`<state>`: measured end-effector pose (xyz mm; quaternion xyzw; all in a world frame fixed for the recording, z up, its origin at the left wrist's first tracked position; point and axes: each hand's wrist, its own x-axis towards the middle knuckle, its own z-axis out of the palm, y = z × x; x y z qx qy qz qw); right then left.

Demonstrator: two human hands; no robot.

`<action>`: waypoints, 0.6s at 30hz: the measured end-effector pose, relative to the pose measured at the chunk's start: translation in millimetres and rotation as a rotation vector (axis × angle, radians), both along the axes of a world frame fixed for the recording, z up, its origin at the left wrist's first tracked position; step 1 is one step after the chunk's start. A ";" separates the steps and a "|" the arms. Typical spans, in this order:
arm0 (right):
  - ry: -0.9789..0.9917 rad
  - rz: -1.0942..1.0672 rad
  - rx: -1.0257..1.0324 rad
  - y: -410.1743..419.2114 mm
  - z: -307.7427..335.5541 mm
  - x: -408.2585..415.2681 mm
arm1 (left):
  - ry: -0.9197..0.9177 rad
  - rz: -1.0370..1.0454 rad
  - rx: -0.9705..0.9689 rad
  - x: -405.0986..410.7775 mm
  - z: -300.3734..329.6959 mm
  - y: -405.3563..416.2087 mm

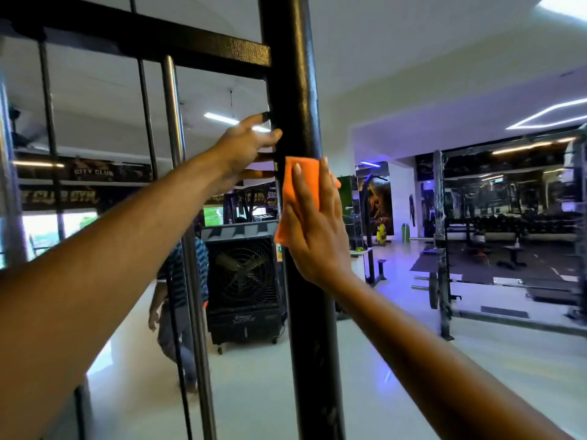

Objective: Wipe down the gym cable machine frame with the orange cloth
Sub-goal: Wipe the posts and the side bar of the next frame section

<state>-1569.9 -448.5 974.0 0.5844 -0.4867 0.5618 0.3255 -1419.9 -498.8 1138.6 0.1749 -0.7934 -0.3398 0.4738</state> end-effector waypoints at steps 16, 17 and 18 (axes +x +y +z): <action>0.097 -0.152 0.066 2.3 -58.3 5.9 | -0.030 -0.051 0.013 4.1 -26.8 2.6; 0.056 -0.113 0.072 3.4 -59.3 5.9 | -0.037 -0.054 0.013 3.8 -29.1 1.8; 0.016 -0.087 0.068 3.6 -49.2 5.8 | -0.046 -0.056 0.014 3.8 -30.1 1.8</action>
